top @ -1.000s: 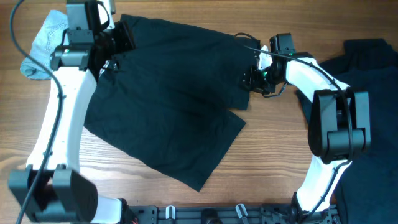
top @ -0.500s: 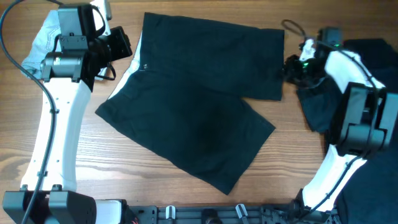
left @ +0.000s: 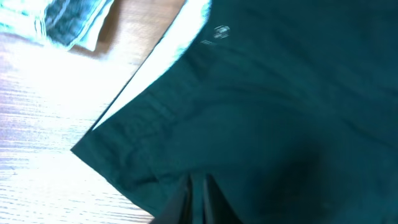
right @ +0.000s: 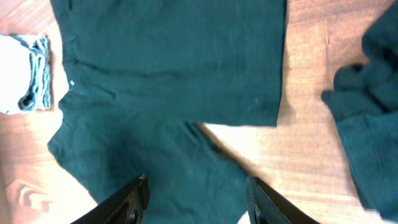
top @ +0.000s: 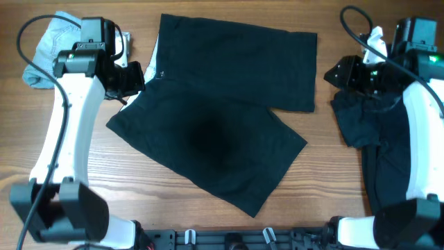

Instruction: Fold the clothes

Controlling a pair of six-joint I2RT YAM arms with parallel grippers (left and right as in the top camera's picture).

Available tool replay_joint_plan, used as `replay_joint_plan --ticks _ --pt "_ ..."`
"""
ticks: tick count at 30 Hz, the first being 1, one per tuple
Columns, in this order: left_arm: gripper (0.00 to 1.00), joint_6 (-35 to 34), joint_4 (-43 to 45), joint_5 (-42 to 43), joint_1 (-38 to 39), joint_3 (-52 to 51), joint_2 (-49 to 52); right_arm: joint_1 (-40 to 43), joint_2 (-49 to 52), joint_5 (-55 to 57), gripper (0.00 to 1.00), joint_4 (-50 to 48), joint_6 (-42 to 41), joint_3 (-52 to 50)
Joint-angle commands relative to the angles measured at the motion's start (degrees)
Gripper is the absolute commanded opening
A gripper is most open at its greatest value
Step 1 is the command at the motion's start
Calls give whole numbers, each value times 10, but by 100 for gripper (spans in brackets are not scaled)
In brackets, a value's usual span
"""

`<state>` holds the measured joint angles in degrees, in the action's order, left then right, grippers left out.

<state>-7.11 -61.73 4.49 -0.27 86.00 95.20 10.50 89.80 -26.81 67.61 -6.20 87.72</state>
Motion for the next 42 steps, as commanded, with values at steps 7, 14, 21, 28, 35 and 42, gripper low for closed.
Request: replay_joint_plan --ticks 7,14,21,28,35,42 --pt "20 3 31 -14 -15 3 35 -26 -10 74 60 -50 -25 -240" --pt "27 3 37 -13 -15 3 35 -26 -10 -12 58 -269 -16 -442" --pt "27 3 34 -13 -15 3 35 -25 -10 -44 5 -391 -44 -501" --pt "31 3 34 -14 -15 3 35 31 -10 28 4 -467 -99 -423" --pt "30 3 -23 -18 -36 3 35 53 -47 28 61 -359 -112 -345" --pt "23 1 -130 16 -110 -8 35 53 -197 -16 70 -221 -105 -306"
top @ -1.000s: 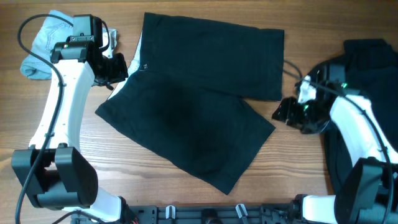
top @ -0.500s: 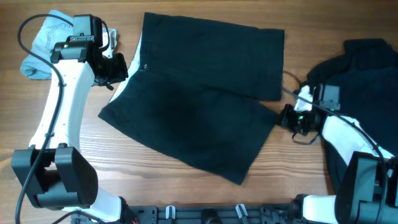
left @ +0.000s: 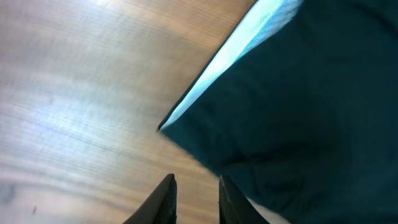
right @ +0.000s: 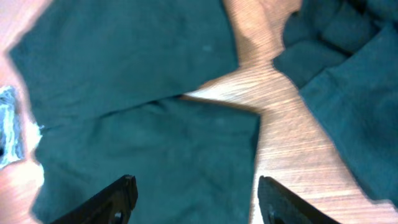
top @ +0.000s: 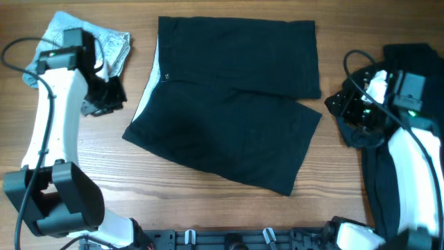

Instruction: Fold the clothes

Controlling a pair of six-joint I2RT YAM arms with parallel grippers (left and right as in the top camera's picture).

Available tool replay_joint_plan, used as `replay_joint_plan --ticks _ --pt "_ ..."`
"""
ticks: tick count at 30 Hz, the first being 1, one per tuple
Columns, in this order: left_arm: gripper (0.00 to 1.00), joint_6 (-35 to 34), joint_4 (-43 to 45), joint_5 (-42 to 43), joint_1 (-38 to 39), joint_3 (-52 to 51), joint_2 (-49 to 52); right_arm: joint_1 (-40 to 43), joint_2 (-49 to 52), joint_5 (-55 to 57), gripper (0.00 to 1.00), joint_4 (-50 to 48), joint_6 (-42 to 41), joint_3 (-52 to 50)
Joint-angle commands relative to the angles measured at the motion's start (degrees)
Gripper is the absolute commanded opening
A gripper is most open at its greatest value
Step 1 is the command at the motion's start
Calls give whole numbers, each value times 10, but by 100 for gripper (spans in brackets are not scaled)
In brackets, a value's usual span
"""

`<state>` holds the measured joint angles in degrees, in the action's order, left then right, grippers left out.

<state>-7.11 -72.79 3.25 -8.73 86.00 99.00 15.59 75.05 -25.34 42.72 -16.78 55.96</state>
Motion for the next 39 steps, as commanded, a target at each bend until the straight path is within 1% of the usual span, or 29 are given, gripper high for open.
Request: replay_joint_plan --ticks 1,2,4,5,7,9,11,15,18,20,22,23,24,27,29,30,31,32,34,35,37,38,39 --pt "23 -13 -18 45 -32 -21 -3 2 -65 -30 70 44 1 12" --pt "23 -26 -7 65 -36 -49 -3 2 -78 -30 70 63 1 12" --pt "23 -36 15 72 -36 -96 -3 2 -85 -30 72 88 1 12" --pt "21 -43 30 76 -35 -119 -3 2 -85 -30 72 99 2 12" --pt "21 -43 105 105 -35 -186 -3 2 -79 -30 75 116 2 6" --pt "22 -48 190 118 -35 -245 -3 2 -72 -30 76 122 3 2" --pt "23 -69 246 118 -35 -288 -3 2 -66 -30 76 123 3 -6" --pt "22 -68 298 113 -35 -317 -3 2 -58 -30 76 123 18 -14" --pt "21 -69 354 113 -35 -335 -3 2 -56 -30 76 120 19 -14" --pt "17 -71 368 114 -35 -348 -3 2 -55 -30 76 122 21 -14" --pt "9 -71 355 113 -35 -356 -3 2 -55 -29 76 124 33 -14" --pt "8 -71 347 114 -35 -356 -3 2 -55 -25 76 126 33 -14" --pt "18 -68 344 114 -36 -355 -5 2 -55 -21 76 126 33 -14" --pt "30 -66 326 118 -36 -339 -23 2 -55 -21 76 126 33 -14" --pt "35 -66 292 117 -36 -311 -46 2 -55 -21 76 127 33 -14" --pt "51 -67 266 117 -36 -298 -57 2 -55 -21 76 129 34 -14" --pt "65 -73 247 117 -36 -292 -65 2 -55 -21 76 131 34 -14" --pt "72 -87 226 115 -36 -292 -71 2 -55 -21 76 131 38 -14" --pt "71 -89 212 101 -37 -297 -70 2 -55 -21 77 131 44 -14" --pt "69 -98 213 89 -37 -304 -70 2 -55 -21 77 131 44 -14" --pt "55 -130 224 59 -39 -318 -70 2 -55 -16 77 131 47 -14" --pt "46 -131 244 56 -40 -326 -70 2 -55 -13 77 132 48 -14" --pt "39 -131 259 57 -40 -332 -70 2 -55 -12 77 132 48 -14"
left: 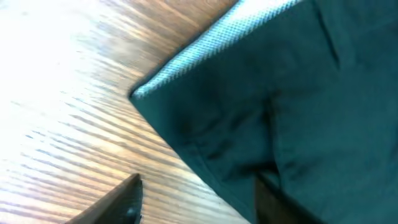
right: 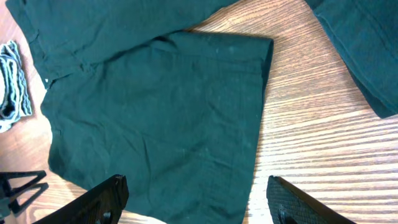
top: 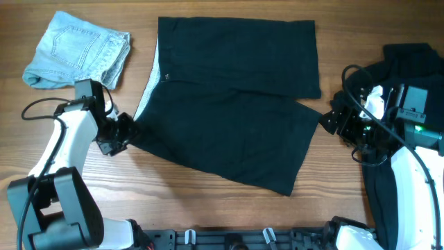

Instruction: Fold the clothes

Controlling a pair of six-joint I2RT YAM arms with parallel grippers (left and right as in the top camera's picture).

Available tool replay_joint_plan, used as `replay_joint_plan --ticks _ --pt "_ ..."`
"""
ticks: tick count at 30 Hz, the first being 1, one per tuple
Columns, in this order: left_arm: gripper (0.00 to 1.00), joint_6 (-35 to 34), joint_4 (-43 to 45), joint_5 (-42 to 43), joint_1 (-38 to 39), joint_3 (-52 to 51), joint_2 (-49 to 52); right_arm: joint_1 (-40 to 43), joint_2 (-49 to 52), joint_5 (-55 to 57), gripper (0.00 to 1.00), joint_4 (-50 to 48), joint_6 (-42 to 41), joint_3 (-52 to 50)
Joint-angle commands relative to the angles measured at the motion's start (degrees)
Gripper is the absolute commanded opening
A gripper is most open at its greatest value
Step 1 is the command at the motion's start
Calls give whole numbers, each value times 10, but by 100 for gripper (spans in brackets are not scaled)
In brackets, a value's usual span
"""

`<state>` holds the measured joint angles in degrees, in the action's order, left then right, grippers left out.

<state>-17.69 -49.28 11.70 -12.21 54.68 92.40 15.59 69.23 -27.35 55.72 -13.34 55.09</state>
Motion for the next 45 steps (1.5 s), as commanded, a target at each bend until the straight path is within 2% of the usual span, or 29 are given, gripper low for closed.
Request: replay_joint_plan --ticks 1,2,9,10,11,14,15,17,18,20,26,29,31,35,37,41,44,45 --pt "30 -26 41 -28 -6 -28 -4 2 3 8 77 2 14 -5" --pt "27 -26 49 -28 -6 -33 -4 2 3 8 77 2 14 -5" --pt "29 -25 89 -61 -6 -73 -4 2 3 18 77 3 14 -5" --pt "33 -25 98 -63 -6 -76 -4 2 3 21 77 3 14 -5" --pt "42 -25 113 -65 -6 -79 -3 2 3 21 77 3 14 -5" --pt "45 -25 144 -67 -5 -80 -3 2 3 21 77 5 14 -5" --pt "44 -25 148 -67 -5 -80 -3 2 3 21 77 5 14 -5" --pt "30 -25 149 -67 -5 -80 0 2 3 25 77 9 14 -5" --pt "18 -25 145 -67 -5 -80 4 2 3 30 77 12 13 -5" --pt "4 -25 138 -67 -5 -80 4 2 3 30 78 21 14 -5" --pt "4 -23 134 -66 -6 -80 4 2 5 64 80 63 12 -10" --pt "4 -22 110 -65 -6 -71 0 2 10 61 79 59 -10 -57" --pt "4 -22 94 -58 -6 -63 -5 2 15 33 75 51 -9 -95" --pt "4 -21 76 9 -6 -43 -26 -15 27 -57 76 5 -4 -187" --pt "4 -21 77 31 -6 -41 -39 -29 36 -62 75 4 -18 -201" --pt "4 -21 76 31 -5 -41 -55 -93 42 -65 63 10 -74 -202" --pt "4 -21 76 31 -5 -41 -55 -162 42 -70 46 8 -117 -203" --pt "4 -21 76 31 -5 -41 -55 -195 42 -66 35 -2 -141 -205"
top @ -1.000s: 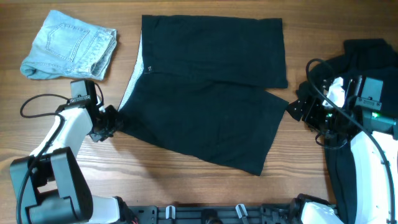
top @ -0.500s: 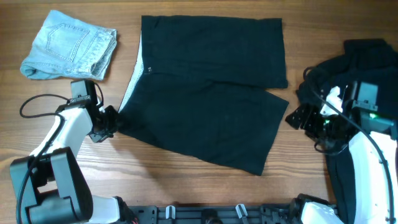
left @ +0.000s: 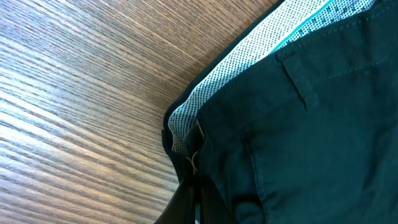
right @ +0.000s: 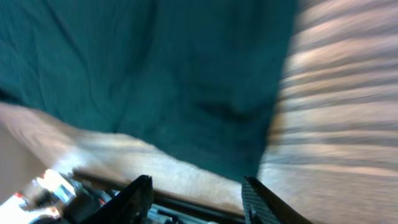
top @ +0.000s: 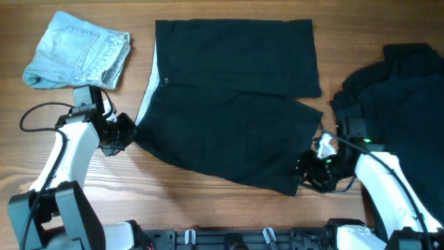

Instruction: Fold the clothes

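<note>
The black shorts [top: 229,104] lie flat in the middle of the table, waistband to the left and legs to the right. My left gripper [top: 123,132] sits at the near left corner of the waistband. In the left wrist view its fingers [left: 191,202] are shut on that corner, beside the dotted white lining [left: 249,56]. My right gripper [top: 309,171] is low at the near leg's hem corner. The right wrist view shows the right gripper [right: 199,199] open, with the hem corner [right: 245,165] of the shorts just ahead of the gap.
A folded pair of light denim shorts [top: 76,48] lies at the far left. A pile of dark clothes [top: 402,90] covers the right side of the table. The front rail [top: 229,239] runs close behind my right gripper.
My left gripper, open at the waistband's near corner, is now shut on it. My right gripper has moved from beside the leg's hem down to its near corner, still open.
First my left gripper was shut over the skewed shorts near the waistband, and the right one was open by the dark pile. Then the shorts lay straighter with both grippers off them. Later the left stood open at the waistband corner, which it now grips.
</note>
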Controlling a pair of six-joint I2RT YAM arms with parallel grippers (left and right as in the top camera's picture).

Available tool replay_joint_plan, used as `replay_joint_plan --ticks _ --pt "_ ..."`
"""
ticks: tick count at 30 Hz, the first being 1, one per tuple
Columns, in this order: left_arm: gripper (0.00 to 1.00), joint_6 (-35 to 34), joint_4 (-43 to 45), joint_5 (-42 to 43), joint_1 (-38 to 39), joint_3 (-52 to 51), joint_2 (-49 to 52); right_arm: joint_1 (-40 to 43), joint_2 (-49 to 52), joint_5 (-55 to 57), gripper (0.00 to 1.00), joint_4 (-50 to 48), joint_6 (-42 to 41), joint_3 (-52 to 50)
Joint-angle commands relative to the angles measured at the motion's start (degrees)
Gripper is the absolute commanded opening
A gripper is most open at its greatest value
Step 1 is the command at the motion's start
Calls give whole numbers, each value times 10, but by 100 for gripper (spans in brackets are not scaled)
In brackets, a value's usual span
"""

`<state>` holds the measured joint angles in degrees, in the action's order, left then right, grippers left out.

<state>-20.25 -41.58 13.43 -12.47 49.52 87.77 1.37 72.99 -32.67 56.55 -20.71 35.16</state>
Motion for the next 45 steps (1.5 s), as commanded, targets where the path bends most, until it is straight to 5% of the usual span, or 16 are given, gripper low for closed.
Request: replay_joint_plan --ticks 1,7,15,27,33,35,38,45 --pt "4 5 -1 14 -3 11 -9 -78 4 -3 31 -21 -95 -10" --pt "4 5 -1 14 -3 11 -9 -124 19 89 23 -81 -199 -45" --pt "4 5 -7 22 -3 11 -9 -118 125 116 16 -120 -175 -49" --pt "4 5 -7 22 -3 11 -9 -118 14 65 61 -8 -110 -14" --pt "4 5 -5 22 -3 11 -9 -118 16 76 49 -68 -181 -84" --pt "4 5 -5 22 -3 11 -9 -118 17 76 49 -74 -199 -85" --pt "4 4 -5 22 -3 11 -9 -118 24 76 64 -103 -216 -85" --pt "4 4 -5 22 -3 11 -9 -118 66 75 56 -141 -230 -84"
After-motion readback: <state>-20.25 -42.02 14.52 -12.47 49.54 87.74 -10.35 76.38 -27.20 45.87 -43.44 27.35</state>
